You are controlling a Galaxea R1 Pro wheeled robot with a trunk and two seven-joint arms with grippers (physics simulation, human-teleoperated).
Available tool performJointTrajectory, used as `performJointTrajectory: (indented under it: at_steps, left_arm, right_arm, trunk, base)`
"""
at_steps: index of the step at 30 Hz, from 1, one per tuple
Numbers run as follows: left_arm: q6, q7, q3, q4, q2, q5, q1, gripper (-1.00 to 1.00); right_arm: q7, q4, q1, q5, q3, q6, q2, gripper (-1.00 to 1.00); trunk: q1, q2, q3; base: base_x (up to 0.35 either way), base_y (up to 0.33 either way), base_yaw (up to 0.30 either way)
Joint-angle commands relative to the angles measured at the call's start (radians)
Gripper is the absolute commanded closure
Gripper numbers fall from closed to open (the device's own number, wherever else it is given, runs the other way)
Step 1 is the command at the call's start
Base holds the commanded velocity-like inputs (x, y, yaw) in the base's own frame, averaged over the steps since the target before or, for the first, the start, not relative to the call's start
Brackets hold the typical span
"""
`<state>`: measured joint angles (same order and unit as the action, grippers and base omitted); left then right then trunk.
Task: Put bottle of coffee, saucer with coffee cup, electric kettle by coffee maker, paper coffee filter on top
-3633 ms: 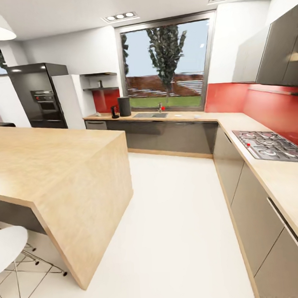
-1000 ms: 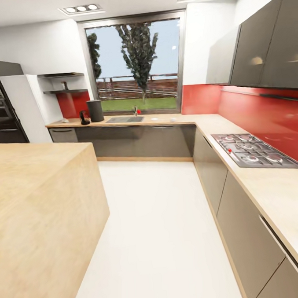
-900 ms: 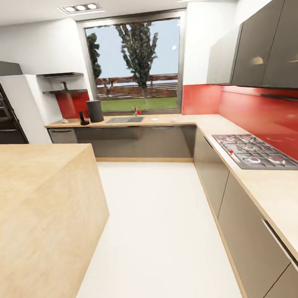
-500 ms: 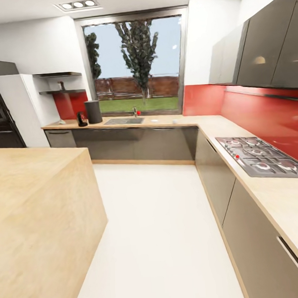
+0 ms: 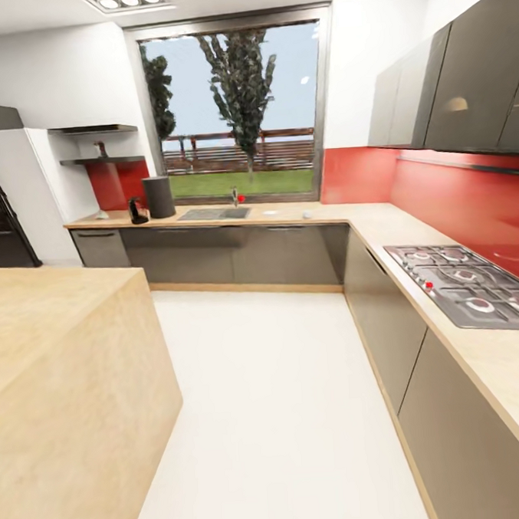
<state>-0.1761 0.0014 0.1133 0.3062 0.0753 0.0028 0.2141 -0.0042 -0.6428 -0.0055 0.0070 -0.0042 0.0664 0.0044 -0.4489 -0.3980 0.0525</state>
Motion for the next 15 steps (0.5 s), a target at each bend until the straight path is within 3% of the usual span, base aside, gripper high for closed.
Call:
performJointTrajectory:
  at_steps: [1,15]
  left_arm:
    - [-0.004,0.000,0.002,-0.001,0.000,0.000,0.001,-1.00]
    - [-0.003,0.000,0.002,-0.001,0.000,0.000,0.001,-1.00]
  right_arm:
    - [0.000,0.000,-0.001,0.001,0.000,0.003,0.000,-1.00]
    - [0.000,0.014,-0.001,0.002,0.000,0.003,-0.030,-1.00]
  trunk:
    - [-0.001,-0.002,0.002]
    - [-0.001,-0.002,0.002]
  base:
    - [0.337,0.000,0.000]
    - [0.338,0.000,0.000]
